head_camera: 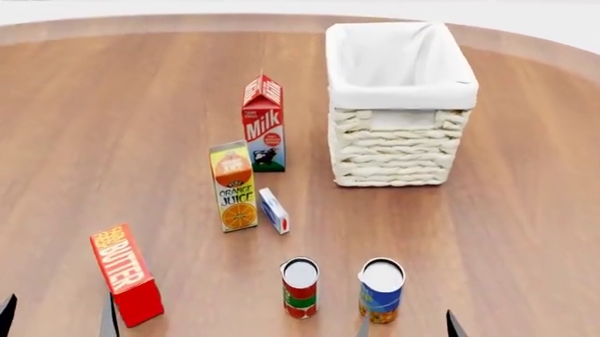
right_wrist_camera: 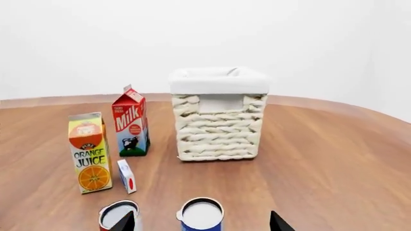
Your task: Pick up the alphabet soup, and put it in the basket.
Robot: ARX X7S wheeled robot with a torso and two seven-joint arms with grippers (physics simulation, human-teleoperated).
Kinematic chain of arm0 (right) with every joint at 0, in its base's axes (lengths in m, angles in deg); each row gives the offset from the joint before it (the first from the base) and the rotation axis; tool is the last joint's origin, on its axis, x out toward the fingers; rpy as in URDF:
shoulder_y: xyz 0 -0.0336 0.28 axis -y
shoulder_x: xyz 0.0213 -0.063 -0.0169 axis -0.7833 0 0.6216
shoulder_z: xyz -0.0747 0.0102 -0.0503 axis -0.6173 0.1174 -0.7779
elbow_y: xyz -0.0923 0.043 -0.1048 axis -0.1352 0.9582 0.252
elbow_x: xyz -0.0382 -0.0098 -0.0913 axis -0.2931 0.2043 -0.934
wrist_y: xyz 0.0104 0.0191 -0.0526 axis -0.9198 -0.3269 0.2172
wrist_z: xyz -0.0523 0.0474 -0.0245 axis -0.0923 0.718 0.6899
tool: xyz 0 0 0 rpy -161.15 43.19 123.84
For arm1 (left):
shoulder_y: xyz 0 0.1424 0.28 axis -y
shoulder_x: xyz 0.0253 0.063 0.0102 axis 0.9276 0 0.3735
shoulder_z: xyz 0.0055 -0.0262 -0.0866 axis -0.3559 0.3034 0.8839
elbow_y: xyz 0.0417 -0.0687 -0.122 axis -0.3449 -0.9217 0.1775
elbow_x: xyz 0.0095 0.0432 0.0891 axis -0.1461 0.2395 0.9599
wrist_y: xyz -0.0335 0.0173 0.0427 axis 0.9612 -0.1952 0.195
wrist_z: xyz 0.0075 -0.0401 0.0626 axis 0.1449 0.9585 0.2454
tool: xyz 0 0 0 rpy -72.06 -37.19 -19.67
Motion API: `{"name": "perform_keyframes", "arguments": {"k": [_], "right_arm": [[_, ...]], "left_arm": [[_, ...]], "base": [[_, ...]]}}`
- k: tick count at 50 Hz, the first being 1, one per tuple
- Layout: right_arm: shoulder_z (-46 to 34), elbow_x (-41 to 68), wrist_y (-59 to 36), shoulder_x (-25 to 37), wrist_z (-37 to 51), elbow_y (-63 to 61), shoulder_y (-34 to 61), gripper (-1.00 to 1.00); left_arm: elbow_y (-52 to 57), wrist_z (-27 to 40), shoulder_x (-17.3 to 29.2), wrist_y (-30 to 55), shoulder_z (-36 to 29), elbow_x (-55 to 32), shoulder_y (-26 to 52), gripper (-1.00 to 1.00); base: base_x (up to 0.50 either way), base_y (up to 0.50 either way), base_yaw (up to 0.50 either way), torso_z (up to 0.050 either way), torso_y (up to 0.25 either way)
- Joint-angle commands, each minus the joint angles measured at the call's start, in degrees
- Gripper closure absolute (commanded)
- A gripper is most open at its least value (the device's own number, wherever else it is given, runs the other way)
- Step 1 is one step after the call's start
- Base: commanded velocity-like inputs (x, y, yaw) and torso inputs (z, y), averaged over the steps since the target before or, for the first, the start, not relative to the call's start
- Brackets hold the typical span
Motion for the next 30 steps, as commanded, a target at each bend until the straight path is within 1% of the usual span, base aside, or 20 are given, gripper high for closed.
{"name": "perform_keyframes", "arguments": {"k": [1, 2, 13, 20, 28, 30], "right_arm": [[0.1, -1.4, -0.1, -1.1, -0.4, 1.0, 1.2, -1.00], [0.0, -1.5, -0.6, -1.1, -0.1, 1.0, 1.3, -1.00], [1.0, 0.6, -0.1, -1.2, 0.4, 0.5, 1.0, -1.00], [1.2, 1.1, 0.8, -1.0, 0.7, 0.0, 0.6, -1.00], [1.0, 1.9, 1.8, -0.9, 0.5, 0.0, 0.4, -1.00], [1.1, 2.4, 1.8, -0.8, 0.4, -0.2, 0.4, -1.00]], "left_arm": [[-1.7, -1.1, -0.5, 0.3, 1.0, -0.3, 1.6, -1.00], [-1.6, -1.0, -0.4, 0.3, 1.0, -0.4, 1.5, -1.00], [-0.6, -0.5, 0.2, 0.2, 0.6, -0.9, 1.1, -1.00], [-0.8, -0.1, 0.5, 0.2, 0.4, -1.0, 1.2, -1.00], [-0.7, 0.2, 0.8, 0.1, 0.1, -1.4, 1.2, -1.00], [-0.8, 0.3, 0.9, 0.1, 0.0, -1.5, 1.3, -1.00]], "base": [[0.36, 0.44, 0.00, 0.000, 0.000], [0.36, 0.44, 0.00, 0.000, 0.000], [0.02, 0.00, 0.00, 0.000, 0.000], [0.46, 0.00, 0.00, 0.000, 0.000], [0.03, 0.00, 0.00, 0.000, 0.000], [0.34, -0.34, 0.00, 0.000, 0.000]]}}
